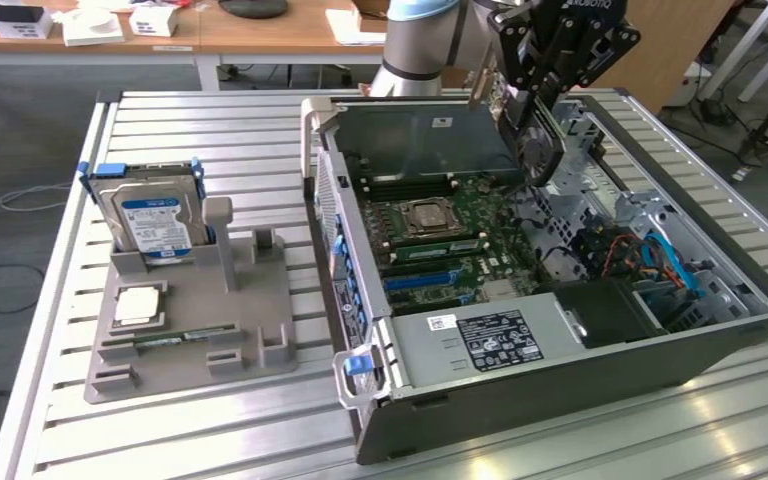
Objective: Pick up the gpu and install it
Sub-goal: 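Insert the gpu into the slot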
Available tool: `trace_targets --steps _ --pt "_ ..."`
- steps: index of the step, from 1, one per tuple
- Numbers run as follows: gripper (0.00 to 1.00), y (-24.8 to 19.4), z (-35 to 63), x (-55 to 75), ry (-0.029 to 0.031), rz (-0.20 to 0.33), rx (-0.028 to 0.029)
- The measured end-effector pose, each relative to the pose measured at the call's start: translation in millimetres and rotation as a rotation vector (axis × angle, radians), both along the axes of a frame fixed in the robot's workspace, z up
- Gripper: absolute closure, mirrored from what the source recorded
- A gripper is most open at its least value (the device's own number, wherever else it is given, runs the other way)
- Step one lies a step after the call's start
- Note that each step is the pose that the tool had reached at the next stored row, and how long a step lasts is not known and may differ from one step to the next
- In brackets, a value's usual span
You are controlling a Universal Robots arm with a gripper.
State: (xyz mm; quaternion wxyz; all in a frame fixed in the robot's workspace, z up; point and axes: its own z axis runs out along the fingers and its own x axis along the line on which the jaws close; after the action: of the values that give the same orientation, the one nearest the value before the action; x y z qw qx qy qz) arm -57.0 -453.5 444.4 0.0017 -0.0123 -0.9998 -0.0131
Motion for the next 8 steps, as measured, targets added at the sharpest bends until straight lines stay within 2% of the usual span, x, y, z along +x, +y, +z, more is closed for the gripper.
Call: trace_targets --steps 8 --pt "0.73 0.0 0.0 0.0 0.0 0.0 0.0"
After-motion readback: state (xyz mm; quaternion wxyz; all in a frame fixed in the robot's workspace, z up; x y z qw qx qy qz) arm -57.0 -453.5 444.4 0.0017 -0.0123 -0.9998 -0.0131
